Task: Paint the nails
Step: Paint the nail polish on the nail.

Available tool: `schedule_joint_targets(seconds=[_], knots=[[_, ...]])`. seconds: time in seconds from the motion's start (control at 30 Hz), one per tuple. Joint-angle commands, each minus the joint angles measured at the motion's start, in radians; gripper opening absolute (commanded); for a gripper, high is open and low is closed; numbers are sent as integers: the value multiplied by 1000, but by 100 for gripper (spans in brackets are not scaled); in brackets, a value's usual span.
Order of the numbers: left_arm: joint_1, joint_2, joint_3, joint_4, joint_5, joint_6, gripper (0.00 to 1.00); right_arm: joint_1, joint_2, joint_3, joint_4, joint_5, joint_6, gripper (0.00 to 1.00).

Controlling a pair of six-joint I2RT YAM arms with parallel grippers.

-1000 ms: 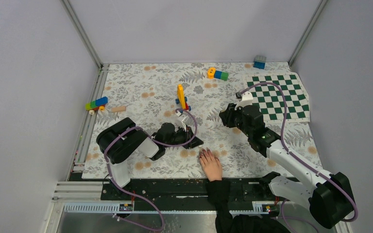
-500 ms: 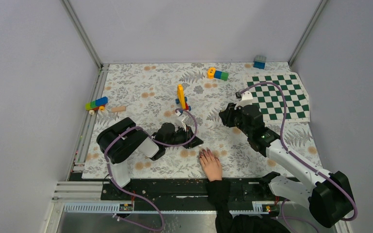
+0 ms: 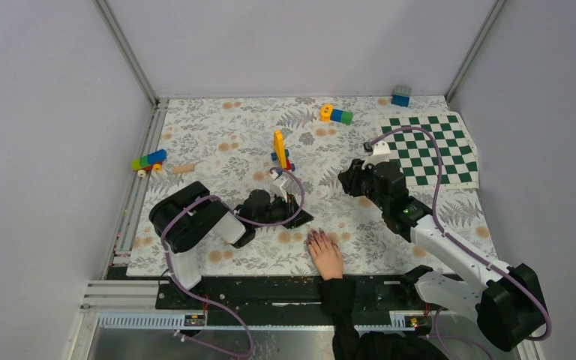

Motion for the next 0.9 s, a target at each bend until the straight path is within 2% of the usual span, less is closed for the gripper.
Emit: schedule_joint_targets(seconds=[0.0,0.53,0.87], knots=[[-4,-13,-1,56,-23,17,0,-10,3,41,46,-17,-2,0],[-4,-190,-121,93,-53,-30,0,-11,-25,27,48,-36,26,0],[-7,-141,-114,161,-23,-61,0,-10,-48,21,39,-43,39,0]])
